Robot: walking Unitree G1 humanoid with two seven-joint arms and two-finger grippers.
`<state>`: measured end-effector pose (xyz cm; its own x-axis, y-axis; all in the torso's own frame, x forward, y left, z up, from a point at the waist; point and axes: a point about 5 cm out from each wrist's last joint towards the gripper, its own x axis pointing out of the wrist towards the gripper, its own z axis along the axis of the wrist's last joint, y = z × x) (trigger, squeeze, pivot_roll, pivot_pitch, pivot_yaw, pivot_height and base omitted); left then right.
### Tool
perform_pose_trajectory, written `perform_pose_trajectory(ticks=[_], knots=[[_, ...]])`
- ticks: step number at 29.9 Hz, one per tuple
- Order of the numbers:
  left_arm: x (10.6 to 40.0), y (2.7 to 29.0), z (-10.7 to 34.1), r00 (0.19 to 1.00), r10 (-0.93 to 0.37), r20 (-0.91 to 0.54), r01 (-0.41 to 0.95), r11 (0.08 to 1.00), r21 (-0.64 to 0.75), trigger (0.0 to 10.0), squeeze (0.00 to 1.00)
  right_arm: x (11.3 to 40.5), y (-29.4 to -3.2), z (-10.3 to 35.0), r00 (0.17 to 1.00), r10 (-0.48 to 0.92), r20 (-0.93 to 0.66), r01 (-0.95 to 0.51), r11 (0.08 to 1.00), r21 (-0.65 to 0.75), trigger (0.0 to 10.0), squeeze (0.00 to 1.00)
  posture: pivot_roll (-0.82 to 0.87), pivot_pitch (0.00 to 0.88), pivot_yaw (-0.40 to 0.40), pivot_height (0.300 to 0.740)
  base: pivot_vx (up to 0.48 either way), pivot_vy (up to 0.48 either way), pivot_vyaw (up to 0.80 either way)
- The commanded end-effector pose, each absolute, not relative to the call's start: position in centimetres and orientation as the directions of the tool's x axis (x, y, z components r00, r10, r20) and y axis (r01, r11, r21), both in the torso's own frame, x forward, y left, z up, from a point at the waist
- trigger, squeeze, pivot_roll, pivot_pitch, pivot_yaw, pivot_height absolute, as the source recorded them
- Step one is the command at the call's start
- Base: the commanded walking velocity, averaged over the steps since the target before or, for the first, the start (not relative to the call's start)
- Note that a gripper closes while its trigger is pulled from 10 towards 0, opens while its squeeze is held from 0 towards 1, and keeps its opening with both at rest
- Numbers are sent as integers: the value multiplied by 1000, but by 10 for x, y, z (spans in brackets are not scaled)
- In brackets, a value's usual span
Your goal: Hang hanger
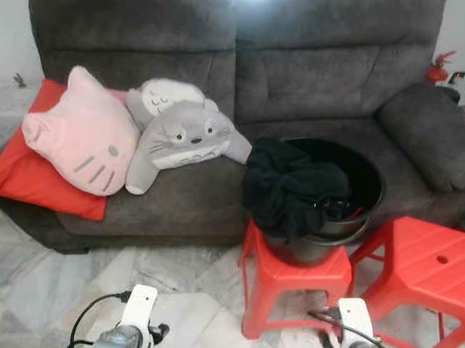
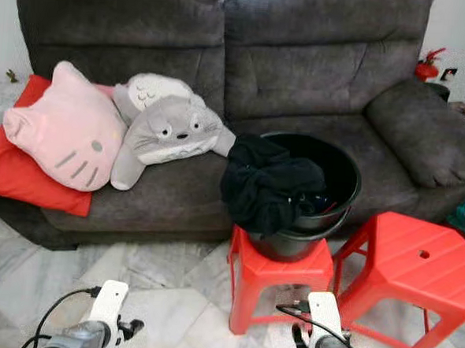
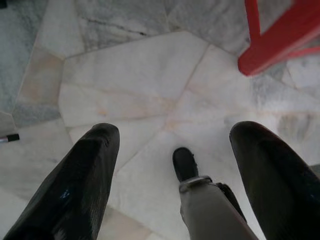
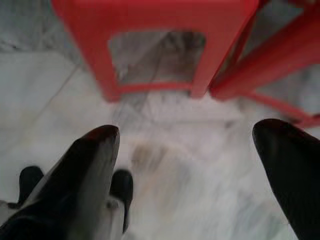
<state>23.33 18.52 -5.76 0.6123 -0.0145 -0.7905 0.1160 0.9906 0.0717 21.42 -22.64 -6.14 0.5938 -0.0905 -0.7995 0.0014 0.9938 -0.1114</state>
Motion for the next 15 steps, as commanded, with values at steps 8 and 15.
perform_pose_trajectory(ticks=[8, 15], knots=[[228, 191, -60, 599, 5, -801, 102, 991, 83, 10000, 0, 224, -223, -52, 733, -132, -667, 125, 990, -59, 10000, 0, -158, 0, 49, 740, 0, 0, 0], [227, 191, -61, 596, -2, -803, 119, 989, 86, 10000, 0, 283, -213, 11, 946, -159, -284, 140, 987, -83, 10000, 0, -178, 0, 56, 740, 0, 0, 0]])
